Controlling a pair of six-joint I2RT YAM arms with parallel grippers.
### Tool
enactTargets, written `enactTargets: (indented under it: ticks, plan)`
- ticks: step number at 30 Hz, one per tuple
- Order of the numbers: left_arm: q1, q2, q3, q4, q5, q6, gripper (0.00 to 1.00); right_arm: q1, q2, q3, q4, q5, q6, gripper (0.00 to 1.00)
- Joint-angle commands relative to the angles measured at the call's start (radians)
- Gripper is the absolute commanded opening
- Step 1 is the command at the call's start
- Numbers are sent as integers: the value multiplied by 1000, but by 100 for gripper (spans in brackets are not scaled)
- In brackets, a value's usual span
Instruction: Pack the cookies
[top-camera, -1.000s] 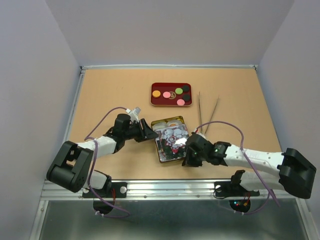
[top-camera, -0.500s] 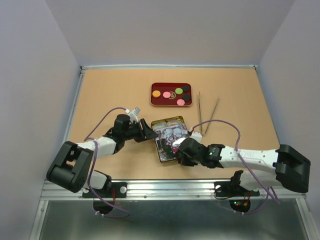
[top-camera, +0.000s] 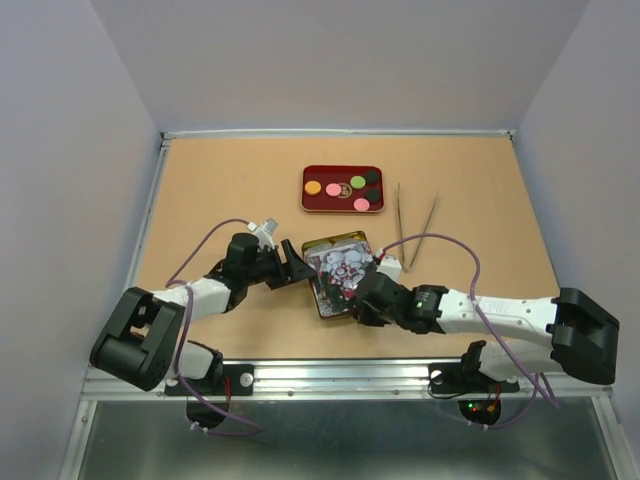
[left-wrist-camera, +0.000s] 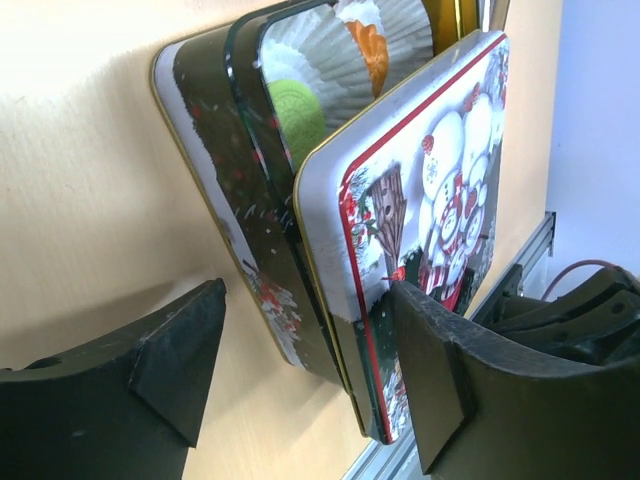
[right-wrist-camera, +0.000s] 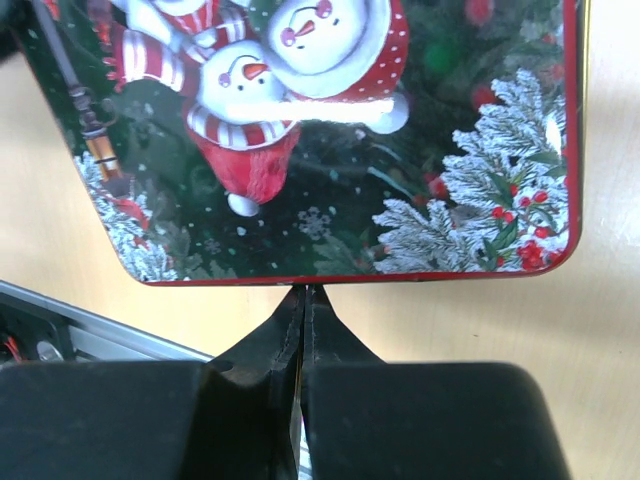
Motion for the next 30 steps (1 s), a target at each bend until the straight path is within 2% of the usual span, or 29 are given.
enactTargets:
  ticks: [1, 9, 19, 30]
  plan:
    - [-4, -45, -22, 15, -2, 10, 82, 4, -2, 59, 30, 59, -12, 0]
    - [-3, -131, -48, 29, -17, -2, 91, 4, 19, 96, 28, 79, -35, 0]
    - [-4, -247, -42, 6, -14, -40, 92, -5, 70, 166, 22, 118, -89, 0]
    - [-4, -258, -38, -8, -17, -33, 92, -41, 111, 229, 21, 114, -154, 0]
